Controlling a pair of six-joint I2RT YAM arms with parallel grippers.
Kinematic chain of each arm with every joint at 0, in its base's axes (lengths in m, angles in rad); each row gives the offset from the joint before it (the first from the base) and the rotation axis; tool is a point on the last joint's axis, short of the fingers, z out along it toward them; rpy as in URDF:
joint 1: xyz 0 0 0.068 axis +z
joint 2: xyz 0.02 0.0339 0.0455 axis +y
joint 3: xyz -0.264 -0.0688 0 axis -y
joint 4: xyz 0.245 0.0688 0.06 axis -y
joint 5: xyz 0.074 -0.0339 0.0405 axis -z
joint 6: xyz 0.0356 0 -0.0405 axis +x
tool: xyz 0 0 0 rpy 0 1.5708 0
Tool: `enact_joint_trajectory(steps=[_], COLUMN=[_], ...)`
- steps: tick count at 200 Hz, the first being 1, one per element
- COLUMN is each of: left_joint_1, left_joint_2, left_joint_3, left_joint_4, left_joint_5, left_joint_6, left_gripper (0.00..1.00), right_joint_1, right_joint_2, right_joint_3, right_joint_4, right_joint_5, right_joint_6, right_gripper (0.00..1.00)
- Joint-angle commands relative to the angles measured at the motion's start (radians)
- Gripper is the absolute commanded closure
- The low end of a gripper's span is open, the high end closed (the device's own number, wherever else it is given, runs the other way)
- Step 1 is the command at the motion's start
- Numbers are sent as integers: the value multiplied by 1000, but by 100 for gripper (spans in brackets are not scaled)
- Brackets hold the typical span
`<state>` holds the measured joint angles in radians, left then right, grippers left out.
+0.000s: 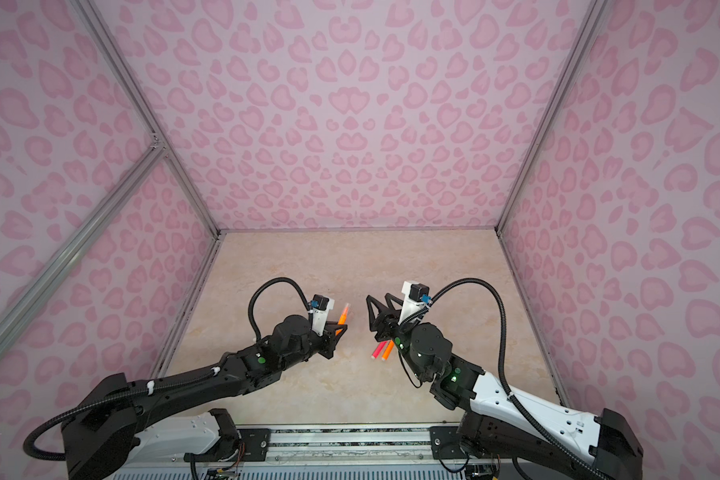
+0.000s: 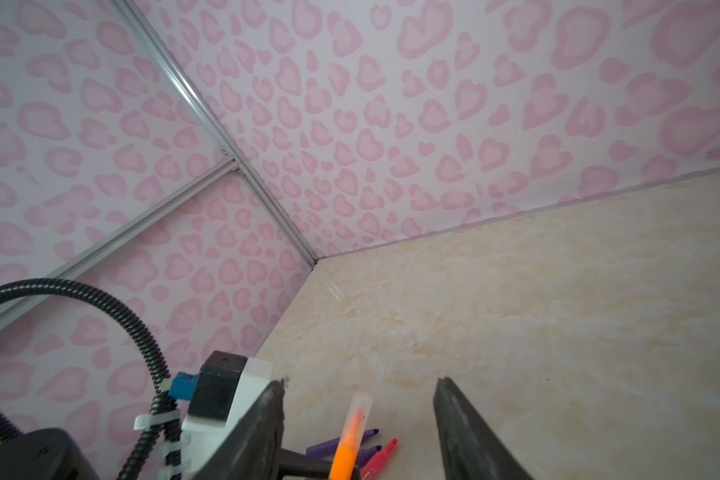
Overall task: Insert the pens into the pen caps
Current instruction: 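Carry the capped orange marker to the other markers while the right retracts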
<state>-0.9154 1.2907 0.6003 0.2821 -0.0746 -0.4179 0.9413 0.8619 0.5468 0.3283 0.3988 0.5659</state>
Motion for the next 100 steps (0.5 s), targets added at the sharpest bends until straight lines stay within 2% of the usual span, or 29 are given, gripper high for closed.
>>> enact_joint_trajectory(steps=[1, 50, 83, 100], left_joint_1=[-31, -74, -79, -78], left_joint_2=[141, 469, 563, 582], left_joint_3=[71, 283, 390, 398], left_joint_4=[0, -31, -129, -134], left_joint_5=[-27, -39, -82, -114], left_joint_6=[-41, -79, -108, -121], left_gripper=[97, 97, 97, 97], right_joint_1=[-67, -228, -352, -414], right_joint_2=[-35, -156, -121, -126], right_joint_3=[-9, -127, -65, -85], right_joint_4=[-110, -102, -262, -274], right_joint_5=[43, 4, 11, 23], right_joint_6=[12, -17, -33, -48], right_gripper=[42, 38, 38, 38])
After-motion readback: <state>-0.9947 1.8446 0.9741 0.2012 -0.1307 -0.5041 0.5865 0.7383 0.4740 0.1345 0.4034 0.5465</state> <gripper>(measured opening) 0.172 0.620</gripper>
